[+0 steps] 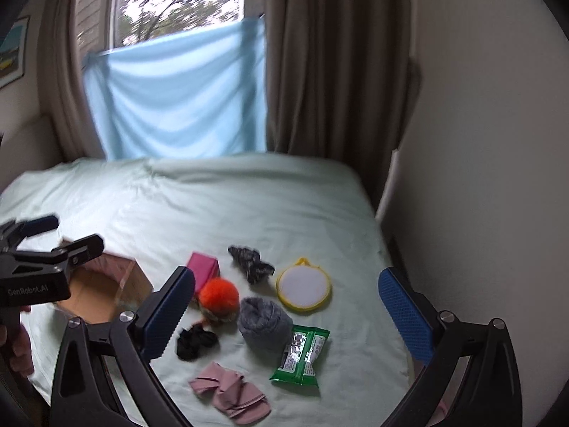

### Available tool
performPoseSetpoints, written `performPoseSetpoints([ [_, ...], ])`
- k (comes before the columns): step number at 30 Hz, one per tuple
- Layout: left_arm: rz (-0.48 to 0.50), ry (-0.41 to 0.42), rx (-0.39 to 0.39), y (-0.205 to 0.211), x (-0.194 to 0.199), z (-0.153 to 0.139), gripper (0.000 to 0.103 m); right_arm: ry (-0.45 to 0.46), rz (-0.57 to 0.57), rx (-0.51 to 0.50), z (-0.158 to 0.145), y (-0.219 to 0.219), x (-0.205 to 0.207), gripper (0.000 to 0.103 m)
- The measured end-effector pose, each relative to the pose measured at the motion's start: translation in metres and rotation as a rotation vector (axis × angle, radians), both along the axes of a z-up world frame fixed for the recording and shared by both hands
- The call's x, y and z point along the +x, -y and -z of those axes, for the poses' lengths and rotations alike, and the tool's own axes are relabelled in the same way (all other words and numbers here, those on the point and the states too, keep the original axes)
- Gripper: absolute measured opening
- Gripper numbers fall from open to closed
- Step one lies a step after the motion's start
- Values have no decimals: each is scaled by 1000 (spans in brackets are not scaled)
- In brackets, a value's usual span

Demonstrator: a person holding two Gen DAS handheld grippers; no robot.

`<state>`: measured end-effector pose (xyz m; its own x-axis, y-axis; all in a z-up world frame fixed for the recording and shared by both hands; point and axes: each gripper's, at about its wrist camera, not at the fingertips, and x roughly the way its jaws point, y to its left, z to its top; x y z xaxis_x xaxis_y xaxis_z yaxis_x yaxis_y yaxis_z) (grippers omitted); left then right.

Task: Organize soft objects
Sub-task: 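Grasp the orange pompom with the left tool while the right tool grasps the grey sock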

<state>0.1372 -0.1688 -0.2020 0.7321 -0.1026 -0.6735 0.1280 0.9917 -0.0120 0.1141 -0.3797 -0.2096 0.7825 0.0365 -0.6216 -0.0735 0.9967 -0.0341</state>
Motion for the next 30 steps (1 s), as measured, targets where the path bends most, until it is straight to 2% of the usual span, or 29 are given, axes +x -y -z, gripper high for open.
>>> performPoseSetpoints([
  [8,116,-44,99,49,47,96,103,-61,-220,-46,94,2,42,103],
  [12,214,-51,150,69,71,141,103,-79,-322,-99,131,-3,55,103],
  [19,359,-63,239,92,106,190,101,-143,-392,-114,192,-2,83,102],
  [23,428,-110,280,101,120,213,83,-153,-435,-125,209,-10,89,100],
  [25,454,-146,302,106,125,227,82,-170,-458,-126,217,-15,92,96],
  [28,483,-183,306,109,129,241,80,-194,-491,-136,228,-23,99,83],
  [30,492,-196,317,111,131,248,66,-191,-492,-152,233,-25,102,80],
])
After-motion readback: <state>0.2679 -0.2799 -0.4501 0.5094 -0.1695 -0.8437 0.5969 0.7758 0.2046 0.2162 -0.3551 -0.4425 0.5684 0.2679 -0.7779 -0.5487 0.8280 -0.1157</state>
